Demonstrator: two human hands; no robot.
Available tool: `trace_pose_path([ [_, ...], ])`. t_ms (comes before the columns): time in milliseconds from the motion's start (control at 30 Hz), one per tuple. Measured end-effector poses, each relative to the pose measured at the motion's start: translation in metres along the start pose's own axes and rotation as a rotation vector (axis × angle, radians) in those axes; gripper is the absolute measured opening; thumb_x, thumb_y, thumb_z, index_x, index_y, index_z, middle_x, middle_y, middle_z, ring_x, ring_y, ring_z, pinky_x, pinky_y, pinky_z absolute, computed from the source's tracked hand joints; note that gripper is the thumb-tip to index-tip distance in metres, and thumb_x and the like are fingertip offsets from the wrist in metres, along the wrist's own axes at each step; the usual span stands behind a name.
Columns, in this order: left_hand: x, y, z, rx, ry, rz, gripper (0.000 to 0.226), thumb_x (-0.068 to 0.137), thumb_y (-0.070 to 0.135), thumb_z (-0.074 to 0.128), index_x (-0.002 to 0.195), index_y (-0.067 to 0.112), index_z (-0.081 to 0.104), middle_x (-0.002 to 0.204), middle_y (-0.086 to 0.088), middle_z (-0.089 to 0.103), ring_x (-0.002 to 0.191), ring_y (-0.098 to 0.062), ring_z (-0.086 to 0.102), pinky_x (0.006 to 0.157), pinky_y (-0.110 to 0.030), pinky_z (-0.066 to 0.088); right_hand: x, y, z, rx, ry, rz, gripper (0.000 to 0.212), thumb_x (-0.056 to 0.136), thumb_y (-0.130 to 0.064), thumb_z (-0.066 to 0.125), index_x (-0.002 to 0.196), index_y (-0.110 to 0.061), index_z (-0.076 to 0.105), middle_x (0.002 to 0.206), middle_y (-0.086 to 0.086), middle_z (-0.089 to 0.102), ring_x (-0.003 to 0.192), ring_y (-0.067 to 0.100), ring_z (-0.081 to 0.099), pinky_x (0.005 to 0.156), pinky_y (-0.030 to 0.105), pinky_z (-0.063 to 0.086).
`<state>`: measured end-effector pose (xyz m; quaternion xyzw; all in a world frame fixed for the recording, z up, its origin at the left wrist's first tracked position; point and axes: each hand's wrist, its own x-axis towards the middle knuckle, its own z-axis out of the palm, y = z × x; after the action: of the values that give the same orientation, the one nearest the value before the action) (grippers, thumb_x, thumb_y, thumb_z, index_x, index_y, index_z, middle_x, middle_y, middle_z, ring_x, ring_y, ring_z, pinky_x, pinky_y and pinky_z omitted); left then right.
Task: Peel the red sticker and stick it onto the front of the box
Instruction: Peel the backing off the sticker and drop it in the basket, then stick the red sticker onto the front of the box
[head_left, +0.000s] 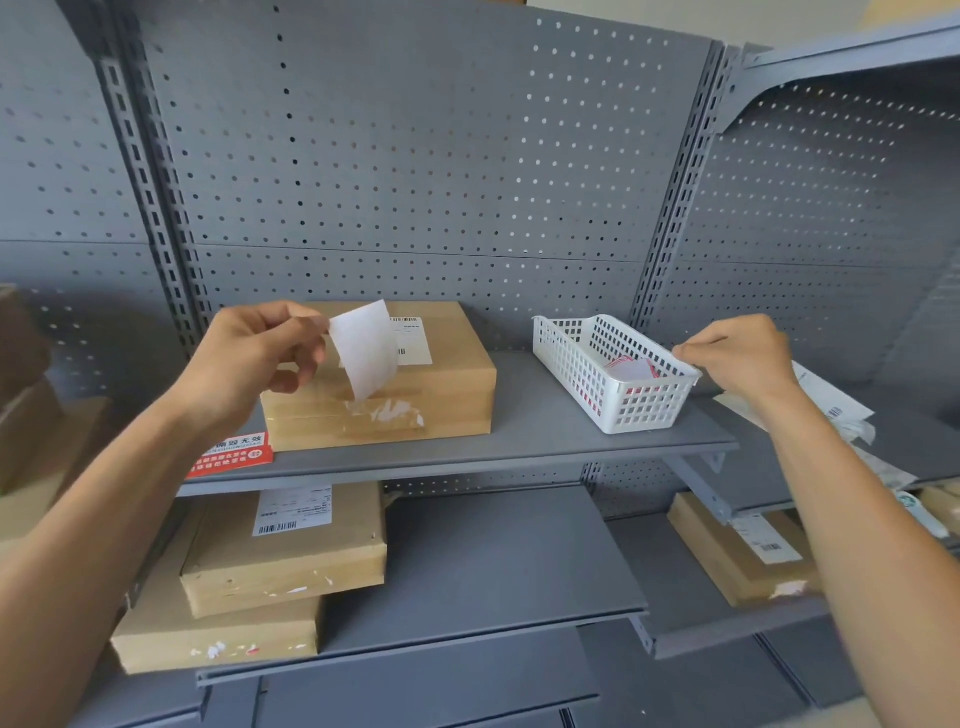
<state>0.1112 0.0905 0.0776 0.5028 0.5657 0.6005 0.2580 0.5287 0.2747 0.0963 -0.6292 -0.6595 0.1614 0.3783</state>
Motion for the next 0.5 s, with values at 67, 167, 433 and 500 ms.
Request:
trace_pose_path([
  [67,-0.001,0.001,0.002,0.007,0.023,0.0,0.031,0.101,0.013,0.059,0.074,0.015,0.073,0.063,-0.004,0.064,0.052,-0.019,0.052,0.053,-0.029,0.037,-0.003,-0.003,-0.002,0.02,0.035,-0.018,0.012,0.081,-0.019,0.084,0.088,-0.01,0.081,0.089,0.004,0.076,0.095,0.022,0.069,0.083,0.031,0.049],
  [167,-0.001,0.004,0.009,0.029,0.135,0.028,0.022,0.1,0.014,0.062,0.081,0.011,0.072,0.061,0.001,0.065,0.052,-0.015,0.052,0.056,-0.029,0.038,-0.017,-0.024,0.002,0.081,0.053,-0.098,0.011,0.085,-0.022,0.081,0.088,-0.012,0.078,0.079,-0.004,0.07,0.085,0.017,0.068,0.076,0.026,0.05],
  [433,-0.017,0.022,0.054,0.229,0.495,0.37,0.015,0.091,0.021,0.065,0.077,0.018,0.069,0.063,0.004,0.069,0.056,-0.012,0.065,0.06,-0.029,0.054,-0.095,-0.134,0.039,0.456,-0.182,-0.362,0.013,0.092,-0.026,0.071,0.085,-0.016,0.075,0.061,-0.013,0.068,0.05,-0.006,0.055,0.053,0.007,0.043],
  [500,-0.023,0.027,0.066,0.287,0.521,0.46,0.018,0.09,0.026,0.064,0.074,0.018,0.065,0.062,0.014,0.065,0.057,-0.006,0.062,0.061,-0.024,0.051,-0.112,-0.156,0.057,0.479,-0.245,-0.416,0.02,0.094,-0.03,0.069,0.08,-0.017,0.074,0.067,-0.007,0.072,0.05,-0.002,0.054,0.055,0.01,0.043],
])
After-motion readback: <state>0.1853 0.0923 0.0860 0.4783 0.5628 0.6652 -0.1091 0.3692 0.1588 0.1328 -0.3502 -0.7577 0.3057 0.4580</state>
